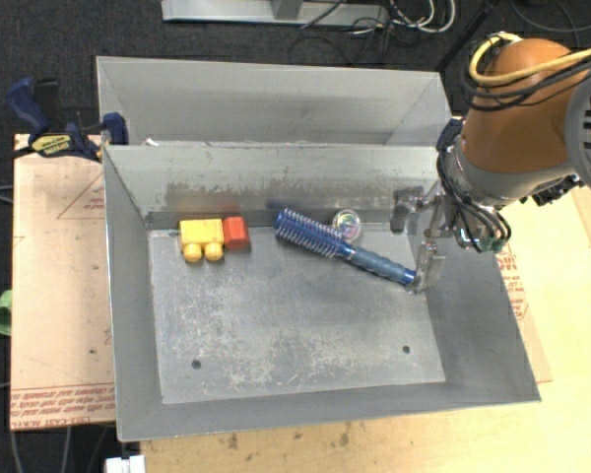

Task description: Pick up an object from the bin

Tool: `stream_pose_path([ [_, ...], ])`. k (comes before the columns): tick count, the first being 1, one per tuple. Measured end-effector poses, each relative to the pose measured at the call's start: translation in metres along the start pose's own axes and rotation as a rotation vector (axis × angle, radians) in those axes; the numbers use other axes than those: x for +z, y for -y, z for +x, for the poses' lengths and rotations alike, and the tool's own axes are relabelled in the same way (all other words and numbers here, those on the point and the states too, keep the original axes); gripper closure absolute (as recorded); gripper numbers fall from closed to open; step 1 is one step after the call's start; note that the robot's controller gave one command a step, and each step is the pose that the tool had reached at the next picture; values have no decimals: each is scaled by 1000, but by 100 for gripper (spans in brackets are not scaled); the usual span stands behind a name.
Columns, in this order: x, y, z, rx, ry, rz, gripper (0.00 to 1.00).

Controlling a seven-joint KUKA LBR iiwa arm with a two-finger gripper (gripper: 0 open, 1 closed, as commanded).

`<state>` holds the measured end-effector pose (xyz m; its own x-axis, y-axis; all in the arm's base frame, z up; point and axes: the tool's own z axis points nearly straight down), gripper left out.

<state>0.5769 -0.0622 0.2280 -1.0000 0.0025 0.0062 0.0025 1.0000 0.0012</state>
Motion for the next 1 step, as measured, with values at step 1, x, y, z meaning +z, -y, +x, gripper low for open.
stream_pose_path([
  [1, 142, -24, -44, -52, 4, 0, 0],
])
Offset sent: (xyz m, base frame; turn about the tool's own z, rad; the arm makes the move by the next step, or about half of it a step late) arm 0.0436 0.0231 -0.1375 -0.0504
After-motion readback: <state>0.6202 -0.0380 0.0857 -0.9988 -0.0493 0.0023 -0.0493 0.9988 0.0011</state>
